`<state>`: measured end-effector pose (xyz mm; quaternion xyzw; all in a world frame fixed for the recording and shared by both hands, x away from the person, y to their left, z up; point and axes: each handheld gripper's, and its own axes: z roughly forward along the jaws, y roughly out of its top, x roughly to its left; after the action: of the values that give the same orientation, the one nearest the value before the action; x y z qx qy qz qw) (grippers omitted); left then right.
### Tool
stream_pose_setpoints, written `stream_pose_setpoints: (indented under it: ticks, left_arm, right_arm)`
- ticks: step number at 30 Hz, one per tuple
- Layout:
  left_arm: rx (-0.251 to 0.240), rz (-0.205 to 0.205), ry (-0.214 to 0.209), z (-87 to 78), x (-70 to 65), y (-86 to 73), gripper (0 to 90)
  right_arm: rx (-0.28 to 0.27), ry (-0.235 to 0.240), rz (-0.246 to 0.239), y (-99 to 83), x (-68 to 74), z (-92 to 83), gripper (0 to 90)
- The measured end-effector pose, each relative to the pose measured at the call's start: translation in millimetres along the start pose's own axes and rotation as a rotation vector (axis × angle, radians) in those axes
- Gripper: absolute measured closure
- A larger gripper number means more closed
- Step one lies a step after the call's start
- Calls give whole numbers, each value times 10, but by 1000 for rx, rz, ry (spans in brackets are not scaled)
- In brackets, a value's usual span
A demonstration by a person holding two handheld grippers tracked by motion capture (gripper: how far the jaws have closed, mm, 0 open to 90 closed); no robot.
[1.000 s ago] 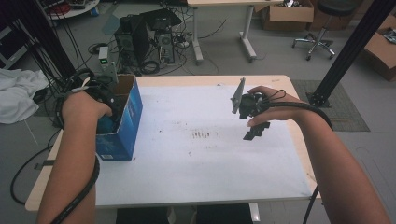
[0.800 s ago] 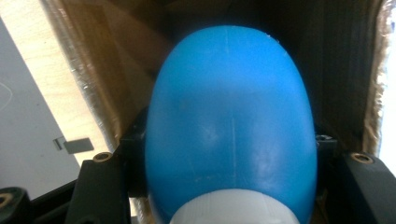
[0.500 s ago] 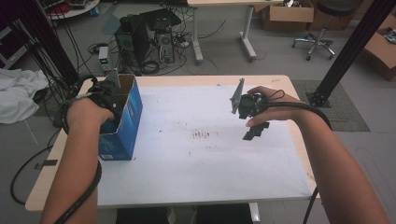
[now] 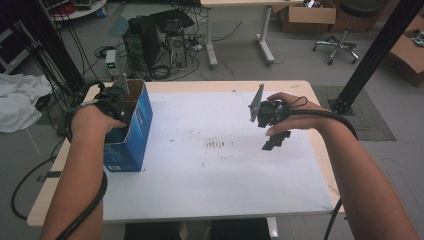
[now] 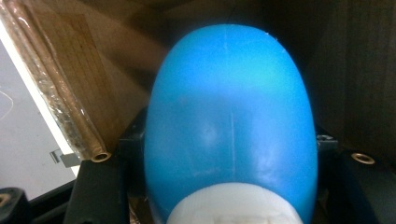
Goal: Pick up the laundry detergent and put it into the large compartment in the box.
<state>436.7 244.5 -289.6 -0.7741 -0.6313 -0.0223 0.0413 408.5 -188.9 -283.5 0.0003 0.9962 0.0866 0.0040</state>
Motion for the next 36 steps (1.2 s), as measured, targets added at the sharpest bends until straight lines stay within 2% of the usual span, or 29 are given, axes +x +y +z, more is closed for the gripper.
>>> stream_pose_setpoints:
  ticks: [3, 16, 21, 26, 29, 31, 36]
  left_arm:
    - [-8, -8, -6, 0, 7, -6, 375]
    - [-10, 2, -10, -19, -10, -22, 312]
    - [-11, 10, 9, -41, -34, -28, 293]
    - [-20, 2, 15, -90, -44, -38, 292]
    - [-24, 3, 22, -131, -53, -45, 292]
    - [-26, 5, 44, -165, -56, -49, 292]
    - [-34, 2, 46, -255, -45, -66, 290]
  right_arm:
    - [-1, 0, 0, -2, 1, -2, 162]
    - [5, -1, -4, 15, 15, -17, 162]
    - [7, -2, -6, 17, 23, -15, 162]
    - [6, -4, -7, 19, 27, -18, 162]
    - [5, -5, -8, 22, 28, -22, 162]
    - [4, -7, -12, 24, 27, -27, 162]
    - [-1, -10, -15, 26, 33, -46, 161]
